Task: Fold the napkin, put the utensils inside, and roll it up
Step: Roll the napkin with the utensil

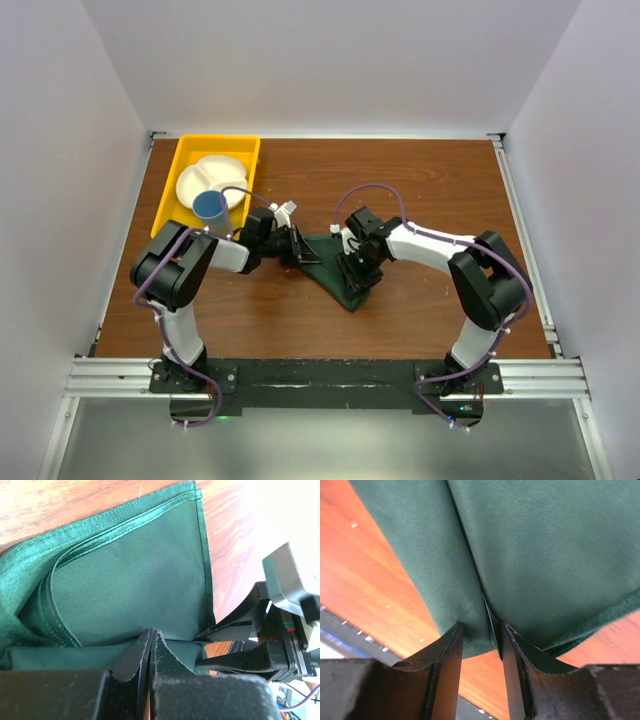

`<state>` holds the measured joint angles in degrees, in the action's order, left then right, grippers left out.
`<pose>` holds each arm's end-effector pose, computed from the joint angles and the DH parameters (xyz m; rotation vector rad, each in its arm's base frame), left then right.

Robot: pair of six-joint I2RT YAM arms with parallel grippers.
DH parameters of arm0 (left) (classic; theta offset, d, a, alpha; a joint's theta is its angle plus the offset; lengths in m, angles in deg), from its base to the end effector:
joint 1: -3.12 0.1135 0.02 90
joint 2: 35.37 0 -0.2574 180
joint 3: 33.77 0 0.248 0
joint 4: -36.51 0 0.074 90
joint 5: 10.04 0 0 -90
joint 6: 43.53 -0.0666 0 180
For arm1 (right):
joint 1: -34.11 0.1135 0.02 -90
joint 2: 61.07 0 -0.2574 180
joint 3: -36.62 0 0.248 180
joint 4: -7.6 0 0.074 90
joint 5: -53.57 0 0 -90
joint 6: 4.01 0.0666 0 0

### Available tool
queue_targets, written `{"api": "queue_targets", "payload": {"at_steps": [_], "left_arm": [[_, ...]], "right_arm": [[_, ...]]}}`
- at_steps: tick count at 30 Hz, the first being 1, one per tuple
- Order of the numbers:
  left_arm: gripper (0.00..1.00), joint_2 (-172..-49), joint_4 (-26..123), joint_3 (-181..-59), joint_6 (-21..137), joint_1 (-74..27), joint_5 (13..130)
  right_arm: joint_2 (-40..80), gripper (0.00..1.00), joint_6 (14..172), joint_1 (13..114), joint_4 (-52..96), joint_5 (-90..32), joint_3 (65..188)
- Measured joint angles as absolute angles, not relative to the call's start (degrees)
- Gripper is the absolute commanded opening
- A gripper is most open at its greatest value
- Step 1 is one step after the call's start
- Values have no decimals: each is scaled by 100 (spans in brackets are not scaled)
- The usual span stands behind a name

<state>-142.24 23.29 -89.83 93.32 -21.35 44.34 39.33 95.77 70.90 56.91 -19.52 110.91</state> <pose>0.3052 -0.1815 0.0894 -0.0940 2.4399 -1.3215 0.2477 0.2094 0.1242 -0.7495 2.8787 0.5565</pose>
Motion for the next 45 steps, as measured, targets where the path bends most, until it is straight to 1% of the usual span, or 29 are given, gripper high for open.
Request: {"api": "queue_targets", "payload": {"at_steps": [1,3,4,5,8,11,19,24,25,27,30,31,34,35,37,38,41,45], "left_arm": [[2,-14237,2449,-9051,9295,-2135,4421],[2,-14255,2698,-9198,9194,-2135,4391],[2,-14264,2845,-9274,9146,-2135,4393],[2,-14272,3004,-9357,9089,-2135,4393],[2,-14320,3419,-9604,8964,-2126,4406],[2,-14395,3778,-9829,8873,-2124,4406],[2,-14532,4412,-10181,8864,-2078,4310],[2,-14570,4576,-10247,8866,-2041,4248],[2,-14576,4597,-10258,8866,-2036,4231],[2,-14591,4635,-10277,8864,-2028,4205],[2,-14605,4718,-10319,8842,-2014,4200],[2,-14605,4774,-10345,8807,-2010,4198],[4,-14605,4945,-10417,8685,-2006,4222],[7,-14605,5043,-10467,8610,-2001,4238],[11,-14605,5264,-10579,8468,-1990,4310],[14,-14602,5397,-10651,8398,-1986,4369],[20,-14546,5826,-10863,8213,-1942,4579],[22,-14397,6372,-11224,7972,-1776,5016]], "right_arm": [[3891,49,9577,7138,5680,-2079,11091],[3780,56,9513,7285,5715,-2426,11105],[3719,63,9498,7346,5733,-2557,11124],[3647,65,9424,7433,5739,-2706,11150],[3391,68,9214,7691,5711,-2979,11286],[3391,68,9006,7923,5600,-3174,11594],[4243,67,8600,8555,5084,-3788,12211],[4643,59,8517,8806,4894,-4192,12237],[4702,56,8512,8834,4872,-4271,12237],[4753,55,8514,8854,4813,-4407,12232],[4753,42,8538,8848,4651,-4494,12160],[4753,29,8589,8848,4579,-4560,12123],[4737,11,8700,8843,4365,-4643,12031],[4722,0,8737,8843,4301,-4638,12003],[4687,0,8838,8824,4155,-4608,11937],[4656,0,8888,8802,4085,-4562,11920],[4624,0,9061,8664,3884,-4216,11874],[4632,0,9391,8216,3827,-3189,11872]]}}
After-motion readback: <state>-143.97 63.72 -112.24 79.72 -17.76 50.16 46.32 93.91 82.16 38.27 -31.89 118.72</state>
